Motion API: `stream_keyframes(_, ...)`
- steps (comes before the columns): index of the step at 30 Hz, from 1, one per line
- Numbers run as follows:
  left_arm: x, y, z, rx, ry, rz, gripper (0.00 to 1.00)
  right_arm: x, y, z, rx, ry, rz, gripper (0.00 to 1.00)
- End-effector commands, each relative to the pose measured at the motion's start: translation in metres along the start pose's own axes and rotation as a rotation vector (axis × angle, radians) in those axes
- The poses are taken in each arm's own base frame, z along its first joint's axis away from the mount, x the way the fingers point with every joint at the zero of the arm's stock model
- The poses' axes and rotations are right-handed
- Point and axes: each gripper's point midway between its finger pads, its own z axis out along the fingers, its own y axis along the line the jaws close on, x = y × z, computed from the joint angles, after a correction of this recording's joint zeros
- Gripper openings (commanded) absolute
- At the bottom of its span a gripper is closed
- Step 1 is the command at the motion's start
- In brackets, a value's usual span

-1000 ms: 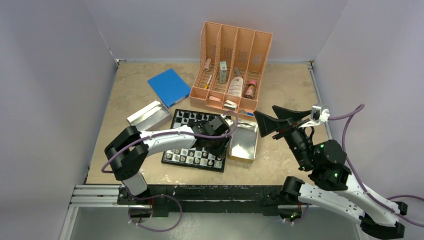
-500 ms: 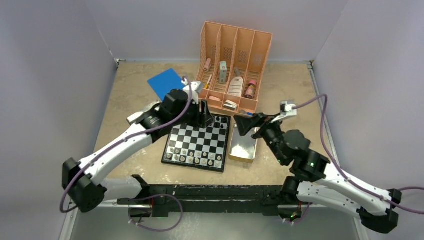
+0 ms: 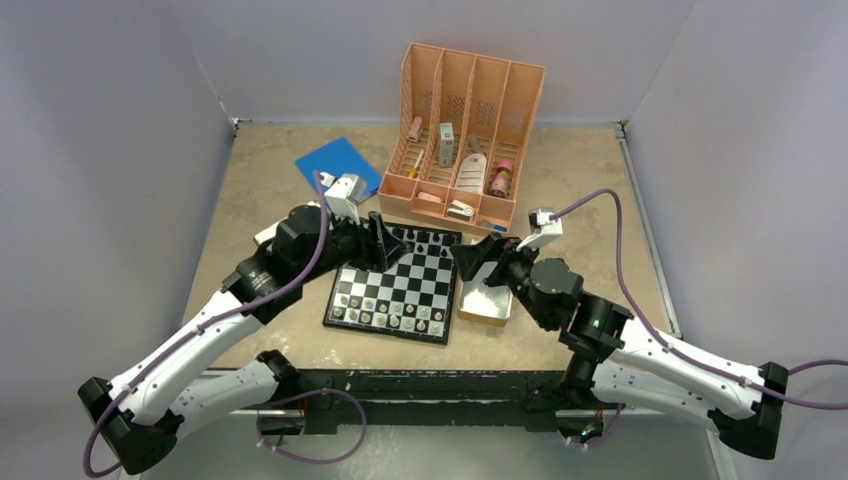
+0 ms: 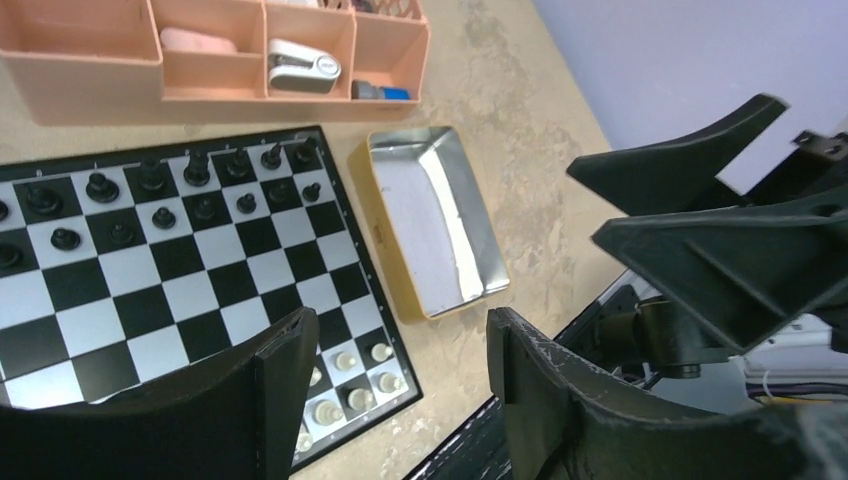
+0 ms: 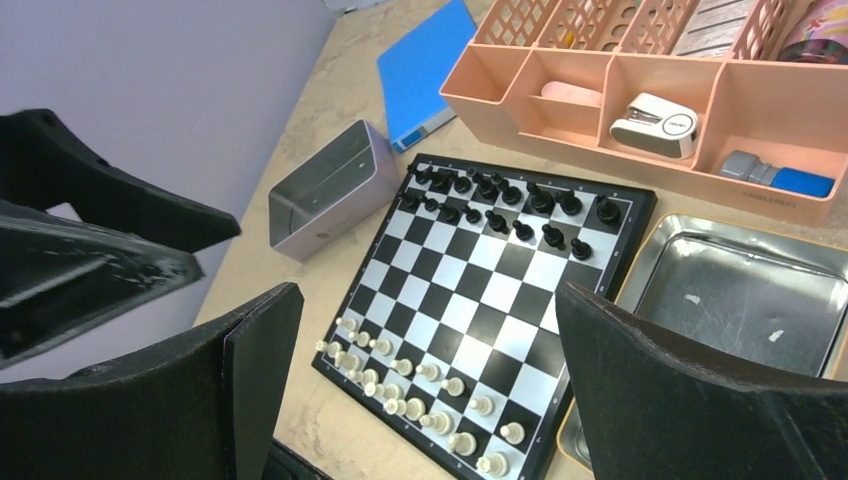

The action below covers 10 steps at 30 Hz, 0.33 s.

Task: Set up the chess pieces on the board
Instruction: Reset both arms

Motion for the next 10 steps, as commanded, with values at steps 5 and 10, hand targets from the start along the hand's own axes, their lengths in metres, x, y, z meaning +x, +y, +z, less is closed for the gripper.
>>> stream_keyframes(5, 0.0057, 0.0081, 0.0113, -0.026, 0.008, 0.006, 0.63, -0.0229, 0.0174, -0.0011, -0.057, -0.082, 0.074, 0.99)
stream_keyframes(10, 0.0039, 0.0074, 0.0096, -0.019, -0.008, 0.011, 0.63, -0.0253, 0.0182, 0.0, -0.059, -0.095, 0.075, 0.99)
